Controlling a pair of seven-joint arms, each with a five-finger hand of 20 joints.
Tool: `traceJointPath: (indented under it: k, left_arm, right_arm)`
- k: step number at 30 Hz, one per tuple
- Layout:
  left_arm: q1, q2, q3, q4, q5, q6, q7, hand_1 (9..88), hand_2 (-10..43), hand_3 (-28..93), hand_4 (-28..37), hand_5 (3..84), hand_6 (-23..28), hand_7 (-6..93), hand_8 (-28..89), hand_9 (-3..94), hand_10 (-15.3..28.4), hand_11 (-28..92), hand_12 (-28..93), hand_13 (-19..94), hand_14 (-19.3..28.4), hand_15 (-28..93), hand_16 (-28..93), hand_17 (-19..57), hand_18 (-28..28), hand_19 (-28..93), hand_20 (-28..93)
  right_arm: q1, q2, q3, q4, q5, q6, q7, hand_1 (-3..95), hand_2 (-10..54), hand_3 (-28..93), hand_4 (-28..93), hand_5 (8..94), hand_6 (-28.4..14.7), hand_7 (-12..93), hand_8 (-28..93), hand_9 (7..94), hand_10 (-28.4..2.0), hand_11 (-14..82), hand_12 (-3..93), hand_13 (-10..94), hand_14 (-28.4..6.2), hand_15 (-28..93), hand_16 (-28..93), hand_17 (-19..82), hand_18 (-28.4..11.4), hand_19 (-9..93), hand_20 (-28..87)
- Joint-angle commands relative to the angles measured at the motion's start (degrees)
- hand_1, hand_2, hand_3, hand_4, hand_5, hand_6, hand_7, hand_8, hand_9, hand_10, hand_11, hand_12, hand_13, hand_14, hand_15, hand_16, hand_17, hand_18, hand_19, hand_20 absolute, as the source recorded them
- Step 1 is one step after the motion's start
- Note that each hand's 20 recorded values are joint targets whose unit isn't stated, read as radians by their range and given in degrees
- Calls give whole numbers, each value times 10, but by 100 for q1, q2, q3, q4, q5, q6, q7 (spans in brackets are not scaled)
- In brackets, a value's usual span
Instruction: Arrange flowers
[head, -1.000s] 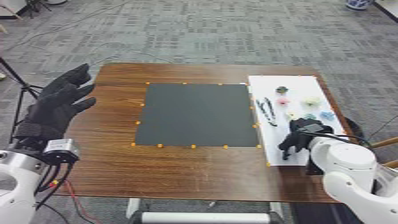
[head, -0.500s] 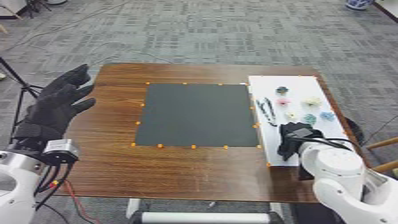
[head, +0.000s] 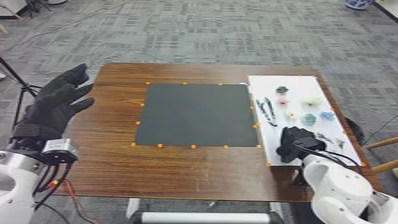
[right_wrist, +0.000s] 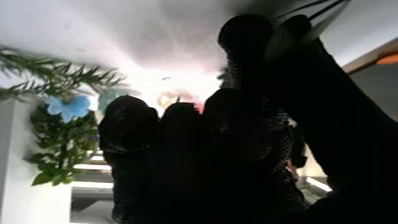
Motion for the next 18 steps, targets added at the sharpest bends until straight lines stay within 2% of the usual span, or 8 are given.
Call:
traceJointPath:
  k: [1,4,6,10,12,15,18]
  left_arm:
    - [-28,-4,-33,-11,-26,39,-29,269,-95,681,-271,201,12,165,-75,140,86,130,219,50,118,336,-24,-127,196,383,89]
    - [-99,98,-27,29,-48,11,-76,269,-95,681,-271,202,11,165,-76,141,86,131,219,50,119,337,-24,-127,196,382,90]
    - [-182,214,-25,68,-80,24,-129,269,-95,681,-271,203,12,165,-76,141,86,132,219,50,118,336,-24,-127,196,383,90]
    - [-445,485,34,162,-117,-84,-186,269,-95,681,-271,204,13,165,-76,141,86,132,217,51,118,335,-24,-127,196,383,90]
    - [-703,680,169,268,-174,-155,-230,270,-95,681,-271,204,12,165,-76,141,86,132,217,50,117,334,-24,-127,196,383,90]
    - [-1158,916,447,445,-396,-306,-268,269,-95,681,-270,204,12,165,-76,141,86,132,216,49,116,331,-23,-128,196,383,90]
    - [-1578,1070,777,576,-427,-393,-246,268,-95,682,-271,204,13,164,-76,140,87,132,216,49,116,331,-21,-128,196,383,91]
  right_arm:
    - [730,218,-242,-150,-281,833,74,401,-95,884,-153,803,1,389,277,855,-57,605,594,821,-52,842,501,458,-225,932,491]
    - [1224,124,-545,-110,-214,977,48,401,-95,883,-148,798,1,400,274,854,-57,608,590,820,-51,842,500,457,-224,932,493]
    - [1828,-126,-970,35,-71,939,-29,401,-95,880,-143,795,0,408,271,854,-57,610,587,820,-51,843,499,457,-223,932,494]
    - [3076,-792,-2093,407,-17,894,-113,402,-95,877,-142,793,-1,415,264,853,-57,613,583,820,-50,843,499,457,-223,932,494]
    - [3550,-1164,-2567,616,40,974,-155,402,-95,877,-142,793,-2,418,262,853,-57,614,581,820,-50,844,498,458,-223,932,494]
    - [4201,-1908,-3188,1149,113,961,-137,401,-95,878,-141,791,-3,422,260,853,-57,616,578,820,-50,845,497,458,-222,932,496]
    - [4625,-2478,-3588,1560,137,984,-54,401,-95,877,-139,777,-3,442,259,851,-57,621,570,820,-50,845,497,458,-221,932,496]
